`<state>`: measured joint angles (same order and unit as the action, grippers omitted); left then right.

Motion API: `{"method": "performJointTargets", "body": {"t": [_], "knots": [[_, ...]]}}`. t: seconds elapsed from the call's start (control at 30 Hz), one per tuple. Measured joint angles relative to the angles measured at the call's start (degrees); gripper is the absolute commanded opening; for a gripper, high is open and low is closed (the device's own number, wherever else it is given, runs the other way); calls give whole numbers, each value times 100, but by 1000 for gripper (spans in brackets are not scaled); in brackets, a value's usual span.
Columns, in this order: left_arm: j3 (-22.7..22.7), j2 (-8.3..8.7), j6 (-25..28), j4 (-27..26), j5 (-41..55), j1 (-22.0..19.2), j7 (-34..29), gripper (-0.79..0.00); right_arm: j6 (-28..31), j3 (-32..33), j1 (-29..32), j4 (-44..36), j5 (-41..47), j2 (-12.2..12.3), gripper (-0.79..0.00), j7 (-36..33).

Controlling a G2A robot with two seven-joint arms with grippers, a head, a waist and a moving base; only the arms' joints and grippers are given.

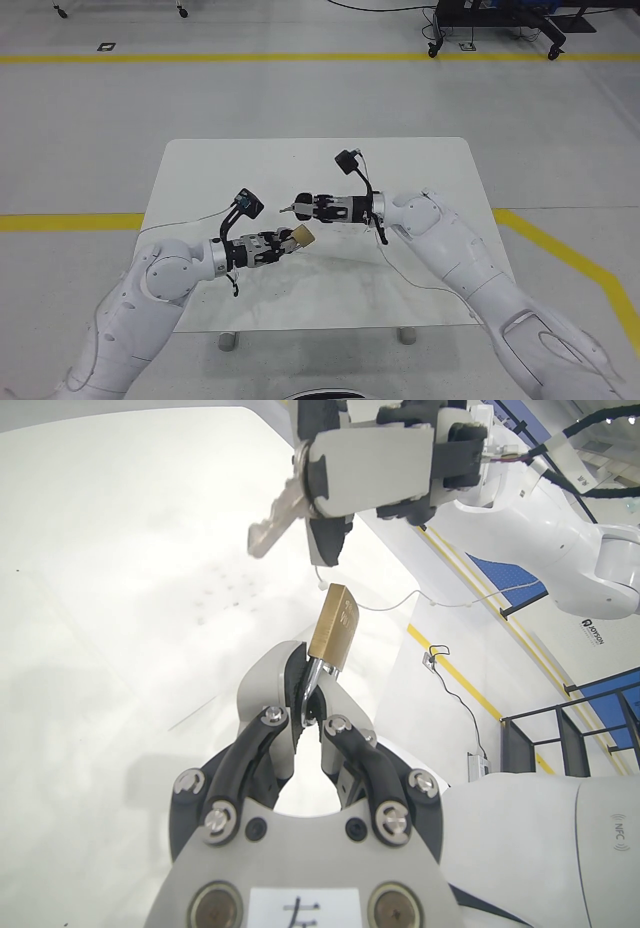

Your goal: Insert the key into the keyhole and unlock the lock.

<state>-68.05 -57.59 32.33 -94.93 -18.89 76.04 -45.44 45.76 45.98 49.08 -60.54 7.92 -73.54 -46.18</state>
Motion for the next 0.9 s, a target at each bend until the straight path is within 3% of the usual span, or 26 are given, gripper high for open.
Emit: {"method": "performJointTargets", "body": {"t": [0.53, 0.7, 0.9], "knots": [[54, 17, -132, 206, 392, -144, -111, -785, 156, 8, -59, 131, 397, 45, -785, -769], [103, -20, -671, 537, 1683, -228, -398, -785, 498, 246, 86, -32, 537, 108, -785, -500], [263, -114, -1915, 1404, 4000, -758, -1577, -785, 915, 556, 317, -252, 492, 192, -785, -91]]}}
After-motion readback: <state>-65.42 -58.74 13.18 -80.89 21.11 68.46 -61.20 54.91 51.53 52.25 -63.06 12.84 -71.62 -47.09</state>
